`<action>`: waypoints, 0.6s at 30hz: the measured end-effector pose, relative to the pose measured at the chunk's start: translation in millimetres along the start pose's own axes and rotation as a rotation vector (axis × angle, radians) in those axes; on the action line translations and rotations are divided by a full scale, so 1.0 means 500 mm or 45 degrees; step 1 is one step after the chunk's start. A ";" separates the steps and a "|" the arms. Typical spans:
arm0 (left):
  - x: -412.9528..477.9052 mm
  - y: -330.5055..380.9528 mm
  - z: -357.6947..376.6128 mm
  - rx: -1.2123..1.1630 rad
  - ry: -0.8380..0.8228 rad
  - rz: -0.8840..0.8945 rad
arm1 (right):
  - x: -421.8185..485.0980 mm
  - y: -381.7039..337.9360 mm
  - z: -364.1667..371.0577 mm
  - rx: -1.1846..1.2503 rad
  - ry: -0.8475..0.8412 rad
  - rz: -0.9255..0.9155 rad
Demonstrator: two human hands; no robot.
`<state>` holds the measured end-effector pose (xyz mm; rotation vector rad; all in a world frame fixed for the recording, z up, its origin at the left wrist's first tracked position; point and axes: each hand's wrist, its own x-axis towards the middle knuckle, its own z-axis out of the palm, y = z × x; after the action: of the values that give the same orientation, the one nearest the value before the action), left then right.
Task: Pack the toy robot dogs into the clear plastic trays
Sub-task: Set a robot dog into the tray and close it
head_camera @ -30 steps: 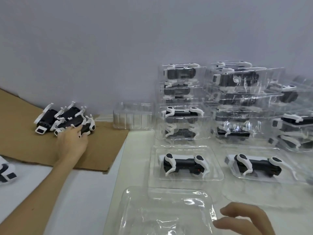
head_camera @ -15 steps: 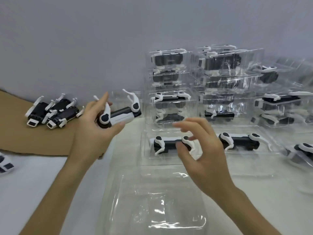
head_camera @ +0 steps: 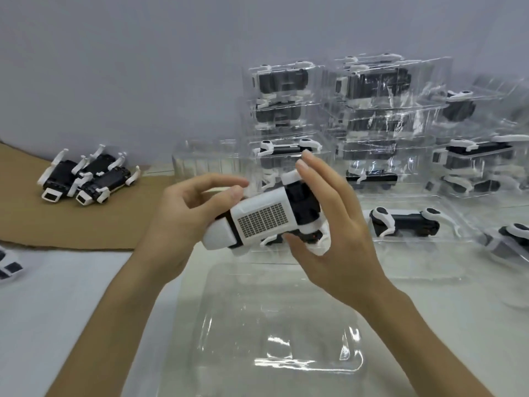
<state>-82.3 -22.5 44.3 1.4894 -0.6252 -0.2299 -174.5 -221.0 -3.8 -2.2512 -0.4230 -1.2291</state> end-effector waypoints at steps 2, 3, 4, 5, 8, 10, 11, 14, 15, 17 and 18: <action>0.001 -0.009 0.003 -0.012 -0.044 -0.059 | -0.002 -0.009 0.003 -0.073 0.022 -0.086; -0.001 -0.013 0.005 -0.002 -0.069 -0.078 | -0.004 -0.014 0.006 -0.114 0.028 -0.123; -0.002 -0.018 0.004 0.011 -0.086 -0.093 | -0.005 -0.017 0.008 -0.147 0.032 -0.154; -0.004 -0.024 0.004 0.002 -0.089 -0.104 | -0.007 -0.019 0.009 -0.164 0.040 -0.172; -0.014 -0.042 -0.013 -0.122 -0.066 -0.030 | -0.006 -0.016 0.002 -0.138 0.118 -0.118; -0.025 -0.055 -0.038 0.138 -0.088 0.111 | -0.004 -0.008 -0.010 -0.111 0.181 -0.023; -0.031 -0.059 -0.050 0.318 -0.150 0.129 | -0.003 -0.004 -0.016 -0.080 0.201 0.039; -0.045 -0.066 -0.076 0.607 -0.450 -0.024 | -0.002 -0.001 -0.024 0.104 0.219 0.258; -0.048 -0.065 -0.080 0.671 -0.509 -0.069 | -0.002 -0.002 -0.023 0.170 0.221 0.324; -0.054 -0.064 -0.080 0.833 -0.550 -0.127 | -0.002 -0.005 -0.021 0.282 0.227 0.429; -0.056 -0.065 -0.080 0.899 -0.553 -0.157 | -0.003 -0.007 -0.021 0.335 0.241 0.470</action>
<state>-77.2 22.9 7.2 2.1864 -1.0310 -0.4678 -184.0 -224.4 0.7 -1.8663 -0.0830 -1.1062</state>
